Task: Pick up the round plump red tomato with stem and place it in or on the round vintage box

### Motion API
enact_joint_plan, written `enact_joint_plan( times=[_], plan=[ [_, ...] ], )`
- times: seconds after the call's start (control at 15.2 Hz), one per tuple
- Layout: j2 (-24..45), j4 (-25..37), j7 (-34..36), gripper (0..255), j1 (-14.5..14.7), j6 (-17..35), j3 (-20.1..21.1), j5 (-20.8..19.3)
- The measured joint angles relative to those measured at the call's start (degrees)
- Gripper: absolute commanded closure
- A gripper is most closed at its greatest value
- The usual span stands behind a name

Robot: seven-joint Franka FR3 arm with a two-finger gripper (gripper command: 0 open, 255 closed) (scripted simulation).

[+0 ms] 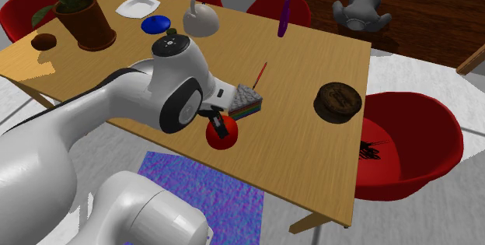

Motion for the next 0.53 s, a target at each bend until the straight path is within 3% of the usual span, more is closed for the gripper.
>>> enact_joint_plan(
  times=[0.46,0.53],
  plan=[
    [0.9,-0.8,0.1,0,-0.1,1.7,0.2,0.1],
    [0.9,-0.8,0.1,255,-0.1,1.7,0.2,0.1]
  ],
)
